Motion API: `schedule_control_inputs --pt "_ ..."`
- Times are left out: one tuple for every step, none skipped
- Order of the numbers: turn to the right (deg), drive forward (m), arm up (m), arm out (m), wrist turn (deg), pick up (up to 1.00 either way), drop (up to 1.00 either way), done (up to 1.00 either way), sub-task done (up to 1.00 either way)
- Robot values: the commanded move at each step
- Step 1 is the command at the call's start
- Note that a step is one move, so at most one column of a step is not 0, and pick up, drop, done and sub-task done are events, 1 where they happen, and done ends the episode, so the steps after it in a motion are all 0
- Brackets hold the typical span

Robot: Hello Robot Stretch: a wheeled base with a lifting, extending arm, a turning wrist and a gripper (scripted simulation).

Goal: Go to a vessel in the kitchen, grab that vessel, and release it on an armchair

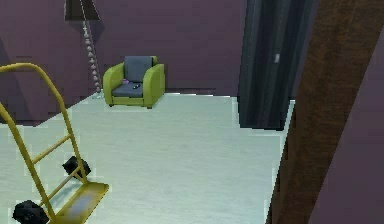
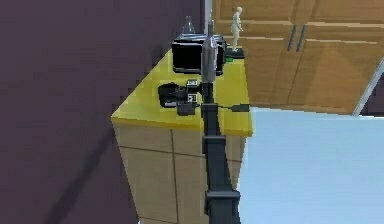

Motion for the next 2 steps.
schedule_control_inputs --pt "0.0 0.00 0.10 0.00 0.0 0.00 0.00 0.00 0.00" --pt "0.0 0.00 0.06 0.00 0.0 0.00 0.00 0.00 0.00"
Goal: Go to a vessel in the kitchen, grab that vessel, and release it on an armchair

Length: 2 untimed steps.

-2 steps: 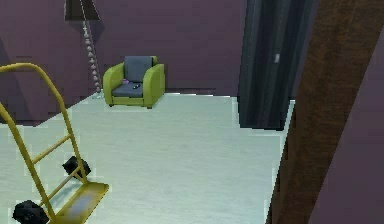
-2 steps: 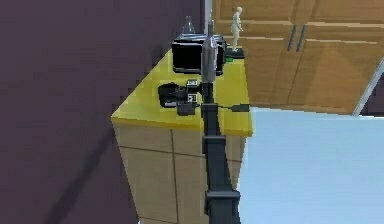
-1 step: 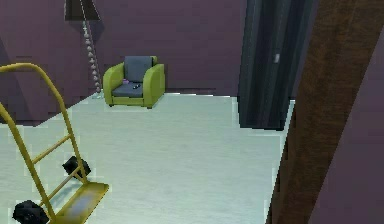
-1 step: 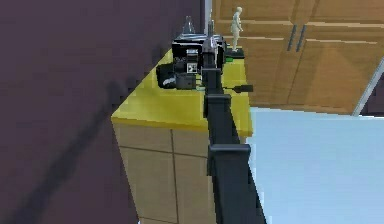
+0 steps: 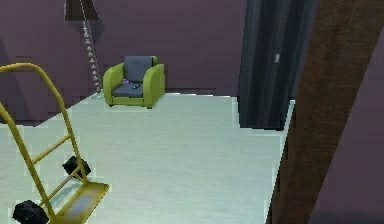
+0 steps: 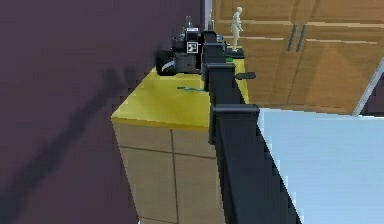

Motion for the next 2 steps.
schedule_control_inputs --pt "0.0 0.00 0.00 0.00 -45.0 0.00 0.00 0.00 0.00" --pt "0.0 0.00 0.00 0.00 -45.0 0.00 0.00 0.00 0.00"
